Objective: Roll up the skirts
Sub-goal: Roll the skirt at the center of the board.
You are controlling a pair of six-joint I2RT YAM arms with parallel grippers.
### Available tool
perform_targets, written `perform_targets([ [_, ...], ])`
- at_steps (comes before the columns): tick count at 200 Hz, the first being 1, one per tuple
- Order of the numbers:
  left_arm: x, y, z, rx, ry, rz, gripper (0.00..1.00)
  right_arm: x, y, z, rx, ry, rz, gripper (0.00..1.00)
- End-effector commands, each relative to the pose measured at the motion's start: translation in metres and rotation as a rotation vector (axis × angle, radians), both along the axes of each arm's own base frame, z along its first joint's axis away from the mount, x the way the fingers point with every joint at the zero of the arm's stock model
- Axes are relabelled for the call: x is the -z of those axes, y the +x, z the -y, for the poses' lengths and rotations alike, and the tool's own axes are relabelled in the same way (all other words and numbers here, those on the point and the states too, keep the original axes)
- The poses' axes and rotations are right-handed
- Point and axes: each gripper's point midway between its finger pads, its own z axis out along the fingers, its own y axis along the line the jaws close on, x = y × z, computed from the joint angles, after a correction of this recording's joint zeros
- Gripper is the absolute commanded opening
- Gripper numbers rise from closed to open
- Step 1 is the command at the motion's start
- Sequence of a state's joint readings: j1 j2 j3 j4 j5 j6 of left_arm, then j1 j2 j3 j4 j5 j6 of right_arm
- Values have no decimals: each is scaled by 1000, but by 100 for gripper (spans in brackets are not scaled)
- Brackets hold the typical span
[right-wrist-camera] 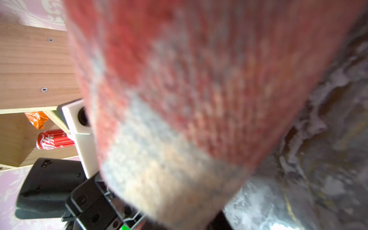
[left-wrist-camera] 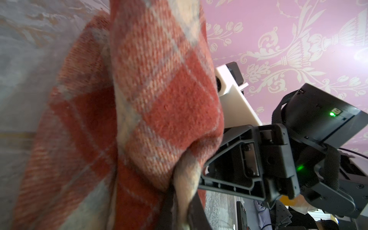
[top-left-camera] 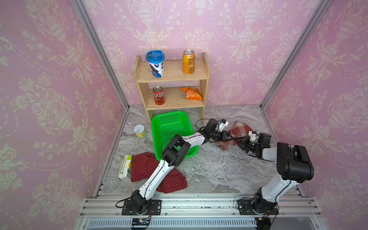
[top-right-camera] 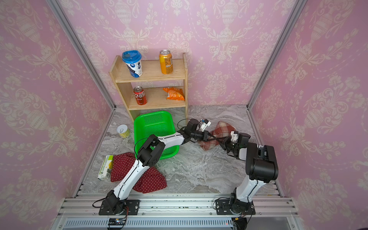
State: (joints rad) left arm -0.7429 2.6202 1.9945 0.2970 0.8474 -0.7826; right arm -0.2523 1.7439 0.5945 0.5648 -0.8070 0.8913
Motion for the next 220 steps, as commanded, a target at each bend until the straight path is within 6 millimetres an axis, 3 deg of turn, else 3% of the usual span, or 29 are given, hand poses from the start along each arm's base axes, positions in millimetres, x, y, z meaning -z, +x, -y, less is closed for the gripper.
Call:
perform_targets([
  [1, -22, -65, 22, 229, -57, 1, 23, 37, -9, 9, 80, -50, -142, 0],
  [24, -27, -62, 13, 214, 47, 123, 58, 34, -12, 9, 70, -69, -152, 0],
  [31, -33, -59, 10, 207, 86, 189, 73, 33, -13, 9, 66, -75, -155, 0],
  [39, -40, -56, 6, 195, 123, 260, 80, 32, -14, 10, 65, -79, -163, 0],
  [64, -72, -44, -9, 96, 195, 516, 84, 29, -17, 8, 54, -79, -180, 0],
  [78, -93, -46, -16, 35, 164, 659, 86, 27, -18, 8, 50, -79, -188, 0],
  [89, -99, -56, -19, 30, 181, 778, 86, 26, -20, 6, 40, -80, -196, 0],
  [117, -72, -99, -12, 148, 381, 1157, 88, 21, -23, 5, 21, -85, -205, 0],
  [136, -53, -110, -8, 178, 454, 1254, 89, 17, -24, 3, 12, -82, -203, 0],
  [188, -12, -95, -6, 206, 579, 1259, 90, 9, -28, -2, -24, -64, -204, 0],
  [220, 8, -72, -7, 162, 686, 1261, 91, 9, -36, -4, -51, -63, -219, 0],
])
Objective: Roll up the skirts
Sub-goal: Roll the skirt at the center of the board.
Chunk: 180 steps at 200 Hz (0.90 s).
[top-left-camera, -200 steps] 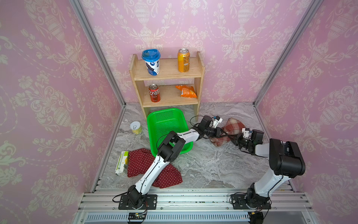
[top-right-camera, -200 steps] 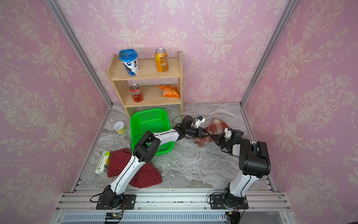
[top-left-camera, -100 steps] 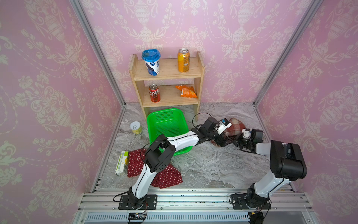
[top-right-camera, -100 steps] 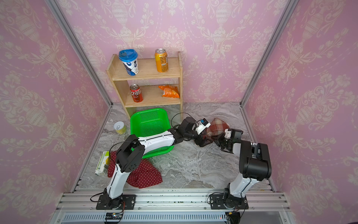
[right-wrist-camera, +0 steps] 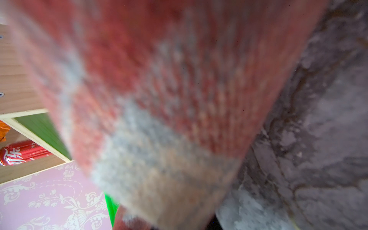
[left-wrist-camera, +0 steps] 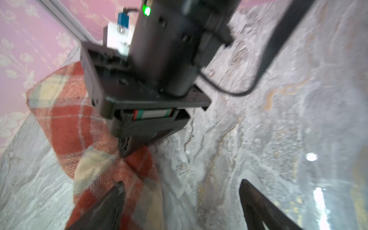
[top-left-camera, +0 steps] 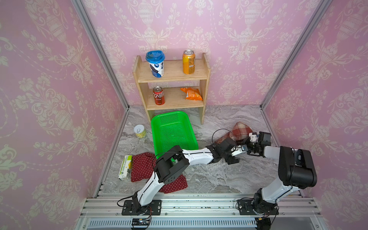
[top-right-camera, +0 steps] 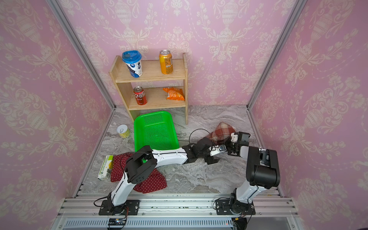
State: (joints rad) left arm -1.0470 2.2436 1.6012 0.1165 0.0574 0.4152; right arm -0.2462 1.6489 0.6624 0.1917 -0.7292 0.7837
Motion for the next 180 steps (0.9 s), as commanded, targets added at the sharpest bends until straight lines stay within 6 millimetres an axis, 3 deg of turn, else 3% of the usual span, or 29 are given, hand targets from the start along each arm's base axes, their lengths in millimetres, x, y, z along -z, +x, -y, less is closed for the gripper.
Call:
perform_targets([
  [1, 15, 23, -7, -76, 85, 63, 91, 4, -18, -7, -44, 14, -64, 0],
  [29, 26, 36, -13, -128, 118, 80, 91, 6, -25, -5, -53, 14, -78, 0],
  [58, 52, 43, -21, -149, 206, 56, 88, 2, -28, -2, -47, 26, -72, 0],
  [109, 88, 65, -44, -266, 350, -16, 74, -1, -25, -1, -47, 69, -58, 0],
  [126, 96, 69, -51, -293, 381, -48, 59, -1, -24, -3, -51, 81, -52, 0],
  [158, 96, 71, -55, -314, 374, -84, 5, -2, -23, -3, -52, 84, -51, 0],
  [166, 92, 70, -54, -312, 361, -89, 0, -3, -23, -3, -51, 82, -48, 0],
  [172, 89, 71, -54, -313, 347, -98, 0, -4, -23, -3, -51, 79, -47, 10],
  [180, 83, 69, -52, -307, 323, -115, 0, -5, -24, -2, -48, 74, -46, 33],
])
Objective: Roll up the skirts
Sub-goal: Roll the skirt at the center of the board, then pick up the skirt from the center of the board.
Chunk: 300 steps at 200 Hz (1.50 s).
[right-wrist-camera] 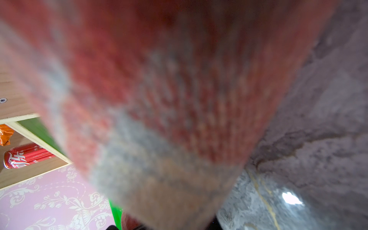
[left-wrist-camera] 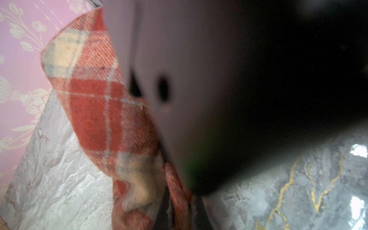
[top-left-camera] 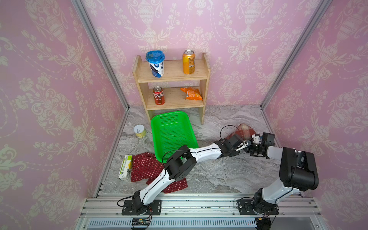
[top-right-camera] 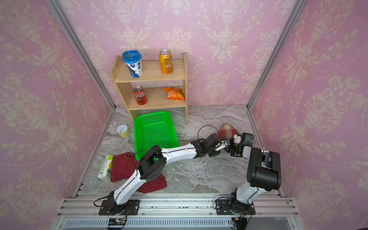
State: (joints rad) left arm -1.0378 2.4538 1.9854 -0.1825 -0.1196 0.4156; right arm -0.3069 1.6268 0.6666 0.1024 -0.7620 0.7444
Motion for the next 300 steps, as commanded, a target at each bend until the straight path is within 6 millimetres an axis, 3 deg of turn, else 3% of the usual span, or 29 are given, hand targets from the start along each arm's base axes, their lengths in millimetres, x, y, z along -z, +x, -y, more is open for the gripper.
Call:
perform_targets([
  [1, 63, 22, -62, -173, 144, -145, 0, -5, -13, -16, -64, 57, -12, 37],
  [13, 52, 20, -59, -167, 88, -173, 0, -6, -14, -14, -58, 42, -11, 63],
  [28, 37, 17, -53, -150, -1, -216, 0, -8, -16, -11, -48, 16, -9, 82],
  [60, 1, 8, -38, -95, -232, -361, 0, -7, -19, -9, -40, 3, -12, 95],
  [97, -19, 0, -27, -29, -400, -516, 0, -2, -16, -8, -31, -3, -17, 97],
  [172, -28, -7, -17, 40, -565, -707, 0, 2, 16, -14, -3, -4, 16, 97],
  [226, -26, -9, -18, 51, -596, -760, 0, 6, 40, -23, 14, 32, 68, 97],
  [263, -20, -8, -18, 52, -601, -783, 0, -3, 45, -24, 21, 53, 123, 99],
  [300, -19, -9, -17, 57, -612, -793, 0, 4, 46, -37, -34, 6, 80, 100],
])
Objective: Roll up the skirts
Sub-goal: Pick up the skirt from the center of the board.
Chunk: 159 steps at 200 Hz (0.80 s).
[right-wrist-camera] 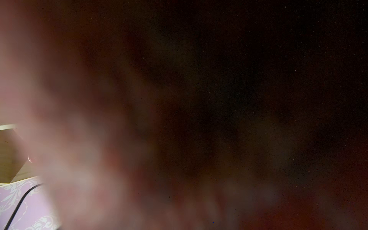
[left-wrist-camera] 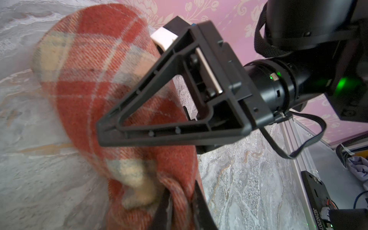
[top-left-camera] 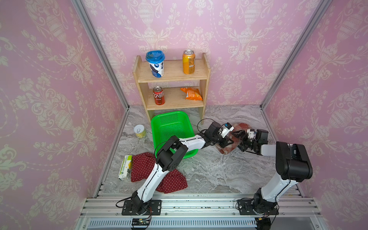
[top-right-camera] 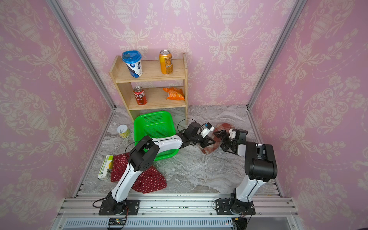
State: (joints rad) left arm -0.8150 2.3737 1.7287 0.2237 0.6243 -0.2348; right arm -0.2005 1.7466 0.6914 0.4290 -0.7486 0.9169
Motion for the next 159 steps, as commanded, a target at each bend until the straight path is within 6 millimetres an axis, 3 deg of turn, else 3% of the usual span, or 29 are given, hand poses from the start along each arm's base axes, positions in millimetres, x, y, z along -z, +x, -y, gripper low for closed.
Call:
perform_targets([
  [1, 13, -19, 6, 65, -16, -61, 0, 13, 1, -10, -29, -43, -49, 100],
  [24, 11, -18, 6, 65, -22, -59, 0, 25, -1, -17, -48, -80, -90, 95],
  [41, 11, -19, 7, 67, -26, -61, 0, 34, -5, -23, -66, -105, -123, 79],
  [49, 11, -18, 7, 66, -25, -62, 1, 39, -8, -25, -77, -123, -140, 62],
  [56, 10, -18, 7, 63, -25, -58, 5, 42, -10, -26, -85, -142, -152, 40],
  [63, 8, -16, 6, 55, -20, -46, 13, 43, -12, -25, -89, -158, -162, 20],
  [74, -4, -14, 5, 51, -9, -6, 31, 44, -15, -24, -91, -174, -173, 0],
  [85, -20, -12, 3, 44, 7, 54, 52, 43, -18, -22, -102, -195, -186, 0],
  [104, -63, -12, -3, 27, 5, 178, 70, 33, -20, -21, -118, -224, -190, 0],
  [139, -133, -2, -42, -202, 7, 323, 72, -8, -22, -18, -156, -287, -141, 0],
  [159, -167, -12, -76, -310, -55, 373, 72, -45, -23, -26, -210, -325, -68, 0],
])
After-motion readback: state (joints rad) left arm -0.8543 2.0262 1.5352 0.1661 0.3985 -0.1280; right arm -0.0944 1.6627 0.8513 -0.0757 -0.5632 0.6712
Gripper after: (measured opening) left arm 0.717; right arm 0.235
